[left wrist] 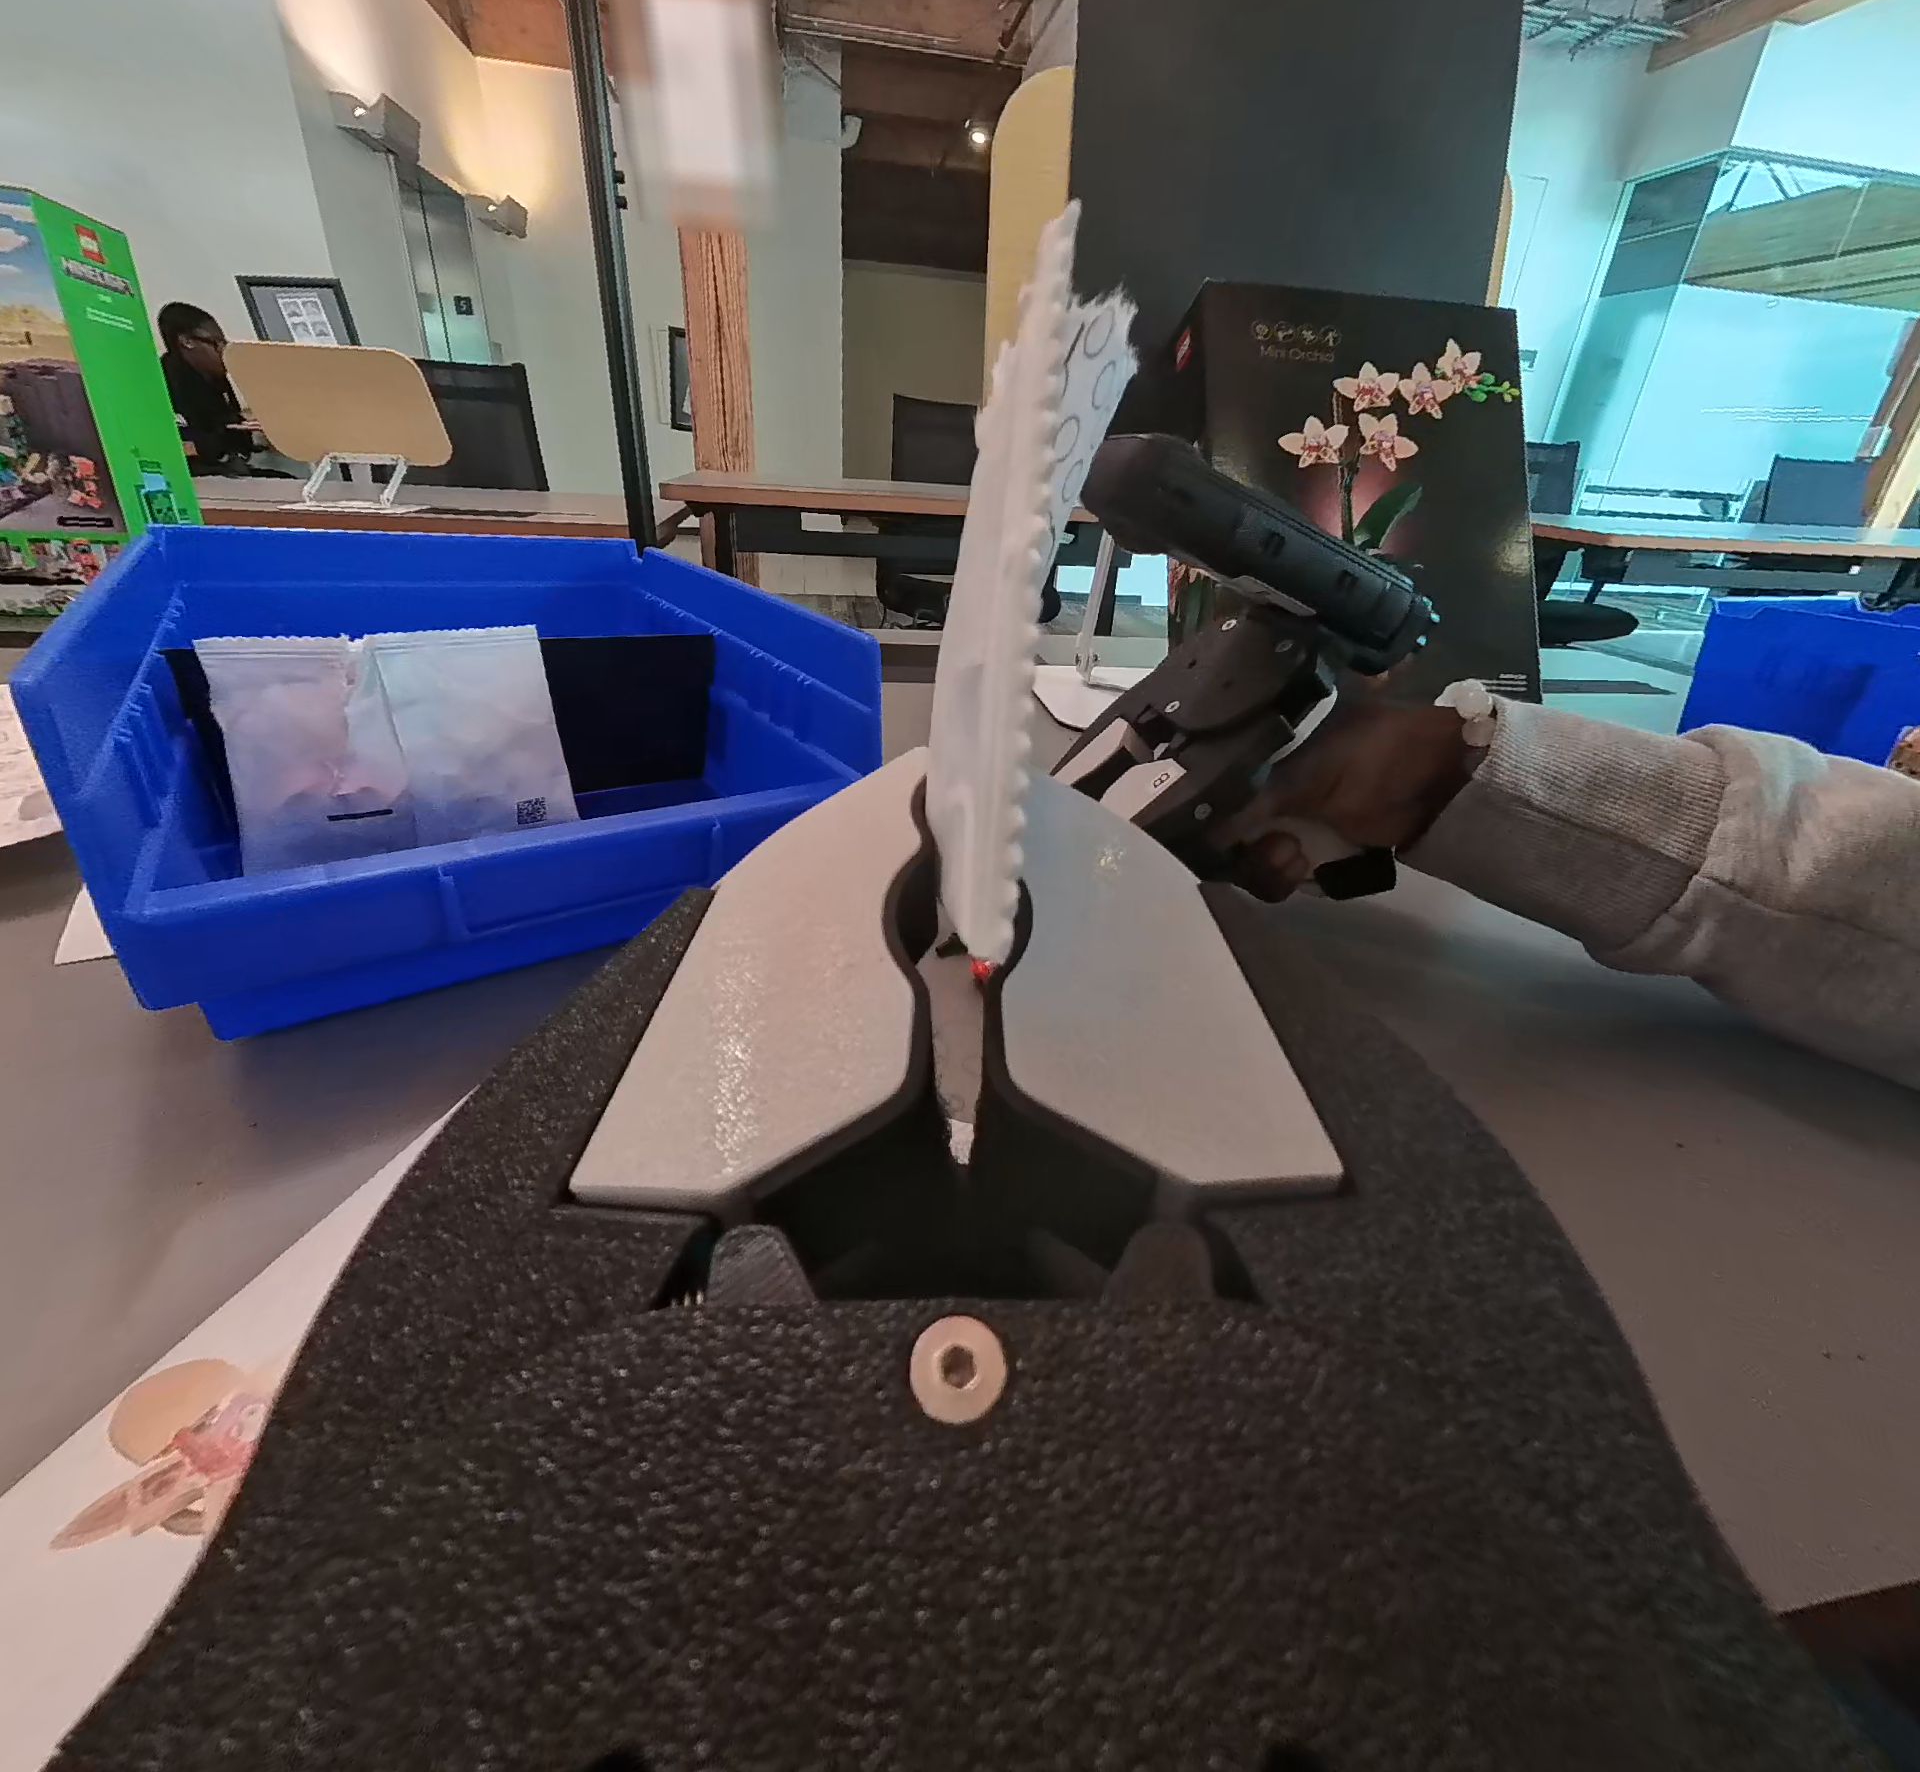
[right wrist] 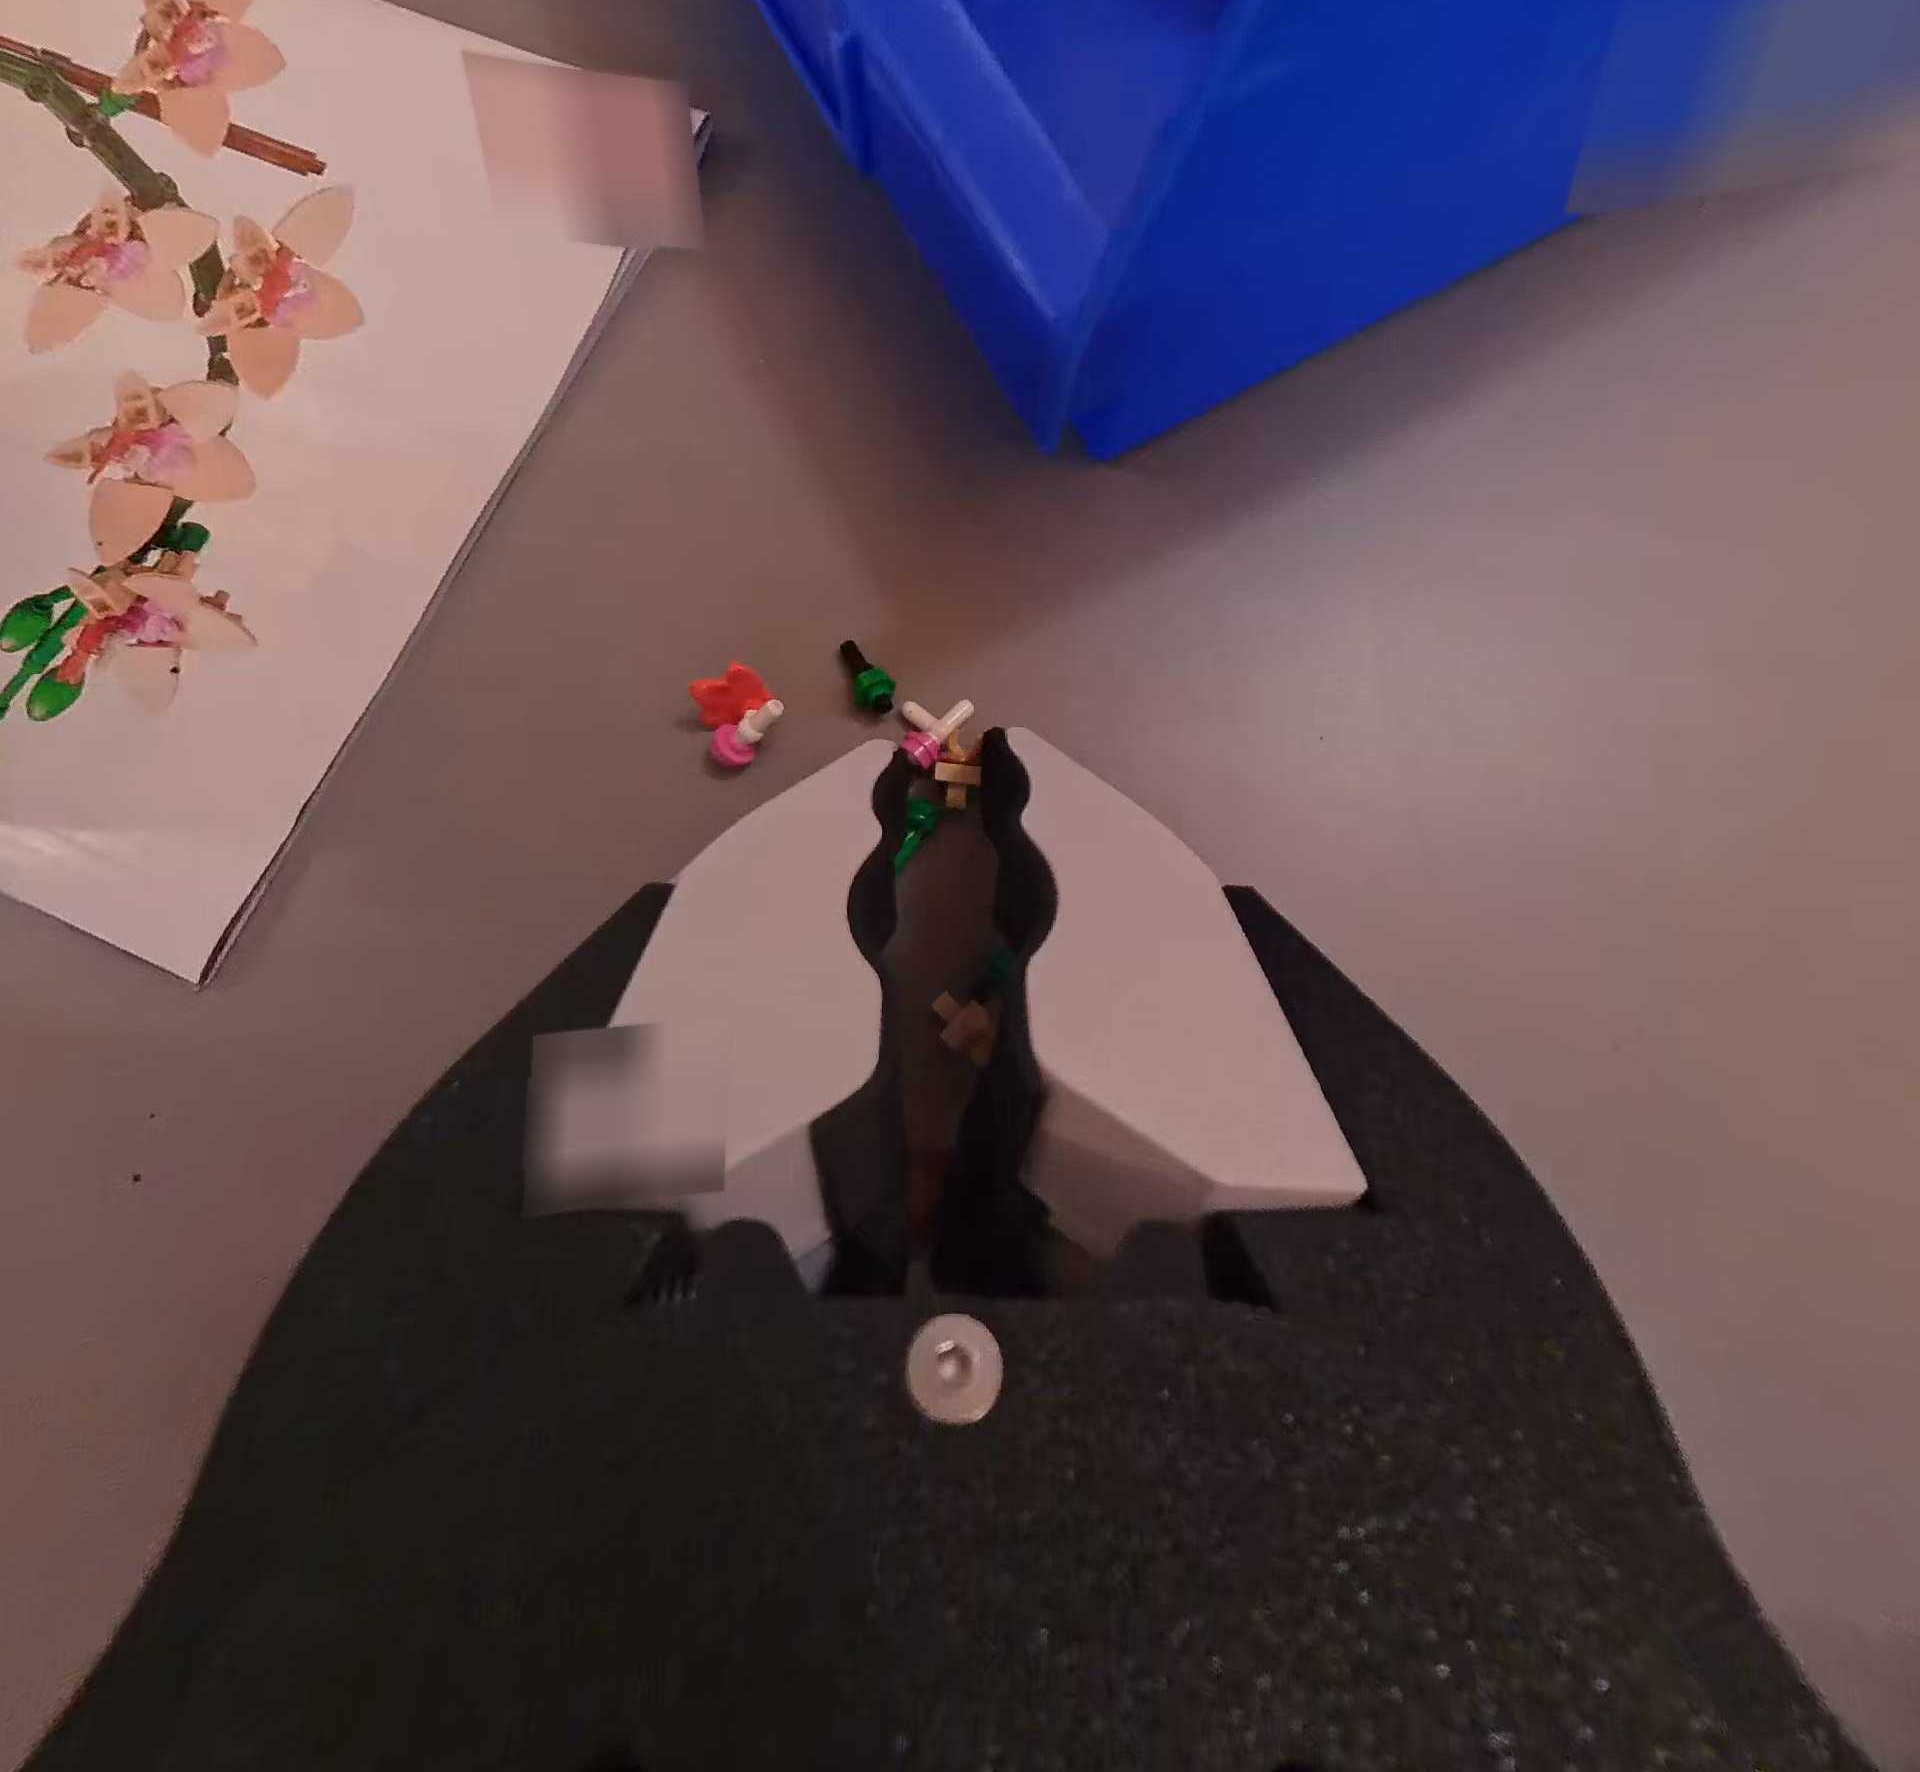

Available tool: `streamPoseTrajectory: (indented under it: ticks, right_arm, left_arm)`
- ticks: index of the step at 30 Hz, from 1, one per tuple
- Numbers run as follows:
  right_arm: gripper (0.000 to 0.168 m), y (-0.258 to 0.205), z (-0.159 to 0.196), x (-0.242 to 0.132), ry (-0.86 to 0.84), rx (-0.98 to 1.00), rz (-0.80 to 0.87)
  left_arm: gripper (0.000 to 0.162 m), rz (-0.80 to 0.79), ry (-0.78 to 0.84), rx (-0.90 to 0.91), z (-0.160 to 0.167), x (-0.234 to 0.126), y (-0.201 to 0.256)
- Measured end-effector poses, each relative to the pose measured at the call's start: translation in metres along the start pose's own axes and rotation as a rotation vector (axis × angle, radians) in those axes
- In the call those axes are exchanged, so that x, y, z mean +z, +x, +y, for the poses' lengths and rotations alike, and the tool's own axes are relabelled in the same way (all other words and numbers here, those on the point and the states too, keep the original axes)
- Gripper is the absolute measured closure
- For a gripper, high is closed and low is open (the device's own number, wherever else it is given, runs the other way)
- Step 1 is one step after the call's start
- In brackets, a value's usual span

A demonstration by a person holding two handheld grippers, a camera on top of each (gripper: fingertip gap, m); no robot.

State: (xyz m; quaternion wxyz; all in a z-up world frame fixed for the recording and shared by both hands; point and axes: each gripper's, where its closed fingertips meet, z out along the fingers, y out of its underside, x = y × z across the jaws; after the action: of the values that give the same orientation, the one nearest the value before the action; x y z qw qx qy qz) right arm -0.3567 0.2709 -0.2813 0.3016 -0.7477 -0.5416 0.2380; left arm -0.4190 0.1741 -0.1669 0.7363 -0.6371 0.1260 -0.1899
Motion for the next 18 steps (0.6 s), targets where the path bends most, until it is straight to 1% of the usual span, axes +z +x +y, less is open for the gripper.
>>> streamPoseTrajectory:
  ticks: [5,8,9,11,13,14,16,18]
  right_arm:
    - [0.155,0.004,-0.001,-0.005,0.033,0.018,-0.007]
    - [0.155,-0.002,-0.013,-0.028,0.093,0.036,-0.028]
    - [0.155,-0.008,-0.025,-0.042,0.144,0.042,-0.057]
    - [0.155,-0.029,-0.062,-0.081,0.294,0.032,-0.133]
    - [0.155,-0.060,-0.100,-0.121,0.431,-0.019,-0.224]
    - [0.155,-0.075,-0.114,-0.135,0.475,-0.060,-0.247]
    - [0.155,-0.097,-0.130,-0.143,0.494,-0.142,-0.244]
    - [0.155,-0.112,-0.133,-0.133,0.450,-0.202,-0.235]
  left_arm:
    - [0.160,0.000,-0.001,-0.001,0.000,0.000,0.000]
    - [0.160,0.000,-0.002,-0.002,0.000,0.000,0.000]
    - [0.160,0.000,-0.002,-0.002,0.000,0.000,0.000]
    - [0.160,-0.001,-0.004,0.000,0.001,0.000,0.000]
    - [0.160,0.000,-0.006,0.003,0.001,0.001,0.000]
    - [0.160,0.002,-0.007,0.004,0.001,0.001,0.001]
    - [0.160,0.008,-0.008,0.005,0.002,0.001,0.002]
    - [0.160,0.011,-0.009,0.013,0.001,0.002,0.004]
